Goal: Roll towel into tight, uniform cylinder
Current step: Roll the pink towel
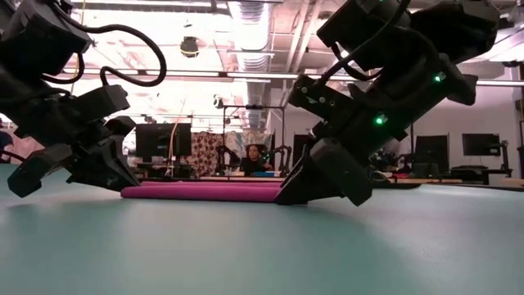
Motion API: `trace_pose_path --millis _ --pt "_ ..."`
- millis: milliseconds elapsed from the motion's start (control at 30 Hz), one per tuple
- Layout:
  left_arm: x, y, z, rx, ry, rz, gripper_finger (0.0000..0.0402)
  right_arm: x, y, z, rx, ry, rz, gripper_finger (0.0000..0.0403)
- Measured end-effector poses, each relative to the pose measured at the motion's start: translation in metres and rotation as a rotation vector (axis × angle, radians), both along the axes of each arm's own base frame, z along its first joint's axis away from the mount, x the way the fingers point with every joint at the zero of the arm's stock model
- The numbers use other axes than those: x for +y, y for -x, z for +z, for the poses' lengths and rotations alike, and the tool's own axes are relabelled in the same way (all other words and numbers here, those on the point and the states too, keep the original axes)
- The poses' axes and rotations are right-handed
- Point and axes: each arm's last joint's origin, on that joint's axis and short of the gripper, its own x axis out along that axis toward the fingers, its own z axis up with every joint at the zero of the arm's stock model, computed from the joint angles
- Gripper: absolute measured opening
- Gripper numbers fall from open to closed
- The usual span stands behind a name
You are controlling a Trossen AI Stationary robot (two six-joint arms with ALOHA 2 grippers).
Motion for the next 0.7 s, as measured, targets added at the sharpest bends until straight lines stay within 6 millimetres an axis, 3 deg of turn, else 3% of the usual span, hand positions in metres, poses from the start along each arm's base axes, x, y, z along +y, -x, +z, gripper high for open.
trace_pose_path --millis 133,567,700 --pt "0.000 0.001 -0.001 0.010 -0.004 -0.001 0.0002 -0.001 0.002 -0.002 0.009 -0.030 -0.049 0.0186" --pt "-0.007 -0.002 0.003 -0.039 0.099 -0.052 0.0002 -0.002 0.005 -0.004 -0.012 -0.066 -0.122 0.0032" --pt "-0.015 -0.002 0.007 -0.062 0.133 -0.087 0.0002 0.005 0.006 -0.003 -0.016 -0.076 -0.106 0.0017"
